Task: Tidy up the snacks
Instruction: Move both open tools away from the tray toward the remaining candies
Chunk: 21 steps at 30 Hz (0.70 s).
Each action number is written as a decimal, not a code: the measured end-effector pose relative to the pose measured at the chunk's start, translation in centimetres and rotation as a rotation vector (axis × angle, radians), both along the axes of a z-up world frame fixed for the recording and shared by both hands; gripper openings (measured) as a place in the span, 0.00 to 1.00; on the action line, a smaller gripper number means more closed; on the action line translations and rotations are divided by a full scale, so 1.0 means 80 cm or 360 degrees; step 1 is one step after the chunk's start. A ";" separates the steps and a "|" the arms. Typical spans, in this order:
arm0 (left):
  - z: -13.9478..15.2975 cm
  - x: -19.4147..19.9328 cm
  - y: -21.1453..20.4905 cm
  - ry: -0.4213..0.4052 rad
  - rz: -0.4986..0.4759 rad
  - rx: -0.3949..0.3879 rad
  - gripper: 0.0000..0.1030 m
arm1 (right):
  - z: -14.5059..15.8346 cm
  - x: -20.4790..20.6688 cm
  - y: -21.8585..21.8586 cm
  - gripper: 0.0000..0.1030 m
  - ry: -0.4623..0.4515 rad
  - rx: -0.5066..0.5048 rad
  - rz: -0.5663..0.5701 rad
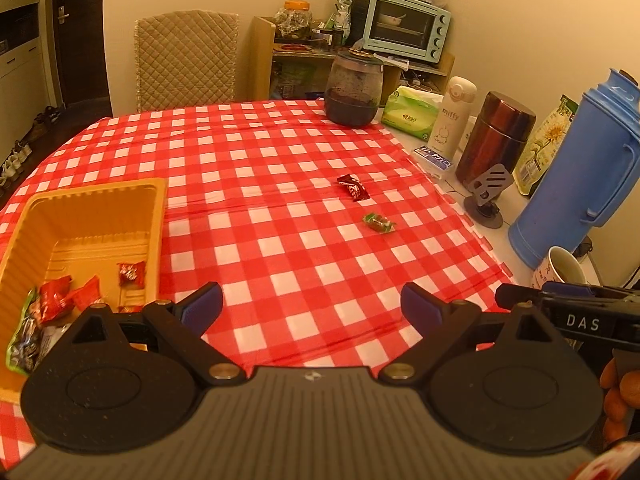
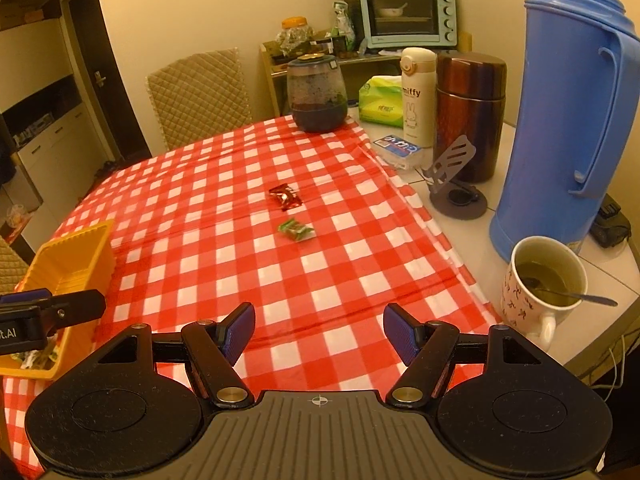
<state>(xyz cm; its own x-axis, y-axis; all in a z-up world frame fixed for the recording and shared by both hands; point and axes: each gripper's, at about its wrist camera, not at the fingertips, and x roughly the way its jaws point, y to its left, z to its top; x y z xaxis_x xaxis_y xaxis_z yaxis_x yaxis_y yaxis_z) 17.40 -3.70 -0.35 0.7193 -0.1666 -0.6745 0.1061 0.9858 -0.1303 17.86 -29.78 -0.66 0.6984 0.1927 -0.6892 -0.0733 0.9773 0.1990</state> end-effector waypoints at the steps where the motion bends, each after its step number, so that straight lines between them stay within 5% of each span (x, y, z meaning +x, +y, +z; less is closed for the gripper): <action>1: -0.001 0.004 -0.001 0.0001 0.0000 -0.0003 0.92 | -0.002 0.004 -0.001 0.69 0.0004 -0.0001 0.0001; 21: -0.042 0.101 -0.012 0.0048 0.0020 -0.0027 0.92 | -0.041 0.102 -0.003 0.69 -0.0014 -0.0077 0.0114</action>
